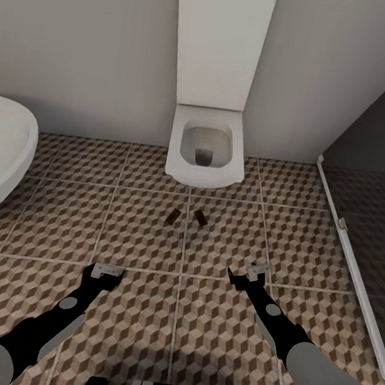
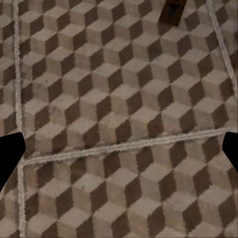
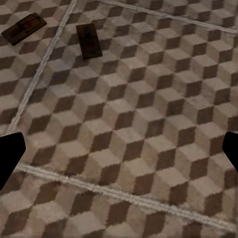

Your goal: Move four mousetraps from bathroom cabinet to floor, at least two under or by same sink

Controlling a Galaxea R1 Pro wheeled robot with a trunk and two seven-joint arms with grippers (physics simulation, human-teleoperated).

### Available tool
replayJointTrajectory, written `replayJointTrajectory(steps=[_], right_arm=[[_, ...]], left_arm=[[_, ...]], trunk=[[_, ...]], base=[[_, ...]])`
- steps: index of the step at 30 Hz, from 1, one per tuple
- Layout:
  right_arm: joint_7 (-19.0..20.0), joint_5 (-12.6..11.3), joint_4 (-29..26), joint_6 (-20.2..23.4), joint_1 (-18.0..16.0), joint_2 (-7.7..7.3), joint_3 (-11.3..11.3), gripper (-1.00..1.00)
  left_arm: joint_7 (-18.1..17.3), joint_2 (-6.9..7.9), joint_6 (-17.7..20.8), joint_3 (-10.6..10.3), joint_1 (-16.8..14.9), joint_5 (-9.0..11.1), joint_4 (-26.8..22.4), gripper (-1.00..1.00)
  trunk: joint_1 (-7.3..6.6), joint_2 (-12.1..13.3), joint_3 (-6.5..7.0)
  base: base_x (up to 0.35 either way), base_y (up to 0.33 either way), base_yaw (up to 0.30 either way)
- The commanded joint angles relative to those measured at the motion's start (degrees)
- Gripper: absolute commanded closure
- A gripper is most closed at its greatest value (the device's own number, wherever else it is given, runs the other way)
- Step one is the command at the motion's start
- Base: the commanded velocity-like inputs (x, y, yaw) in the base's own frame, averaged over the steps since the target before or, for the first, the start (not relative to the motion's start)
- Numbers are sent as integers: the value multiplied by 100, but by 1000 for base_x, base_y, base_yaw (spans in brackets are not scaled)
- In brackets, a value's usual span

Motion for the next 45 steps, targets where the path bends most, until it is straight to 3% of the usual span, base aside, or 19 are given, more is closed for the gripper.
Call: replayJointTrajectory(steps=[1, 19, 45], right_arm=[[22, -56, 15, -62, -3, -1, 25, -100], [22, -62, 44, -162, 3, 5, 28, -100], [23, -62, 44, -163, 5, 5, 28, -100]], left_arm=[[60, 11, -41, -48, 10, 59, -136, -100], [85, 1, -48, -47, 218, 65, -498, -100], [85, 6, -54, -47, 349, 57, -515, -100]], trunk=[[-23, 40, 16], [-418, 762, 339], [-989, 1805, 806]], base=[[0, 0, 0], [0, 0, 0], [0, 0, 0]])
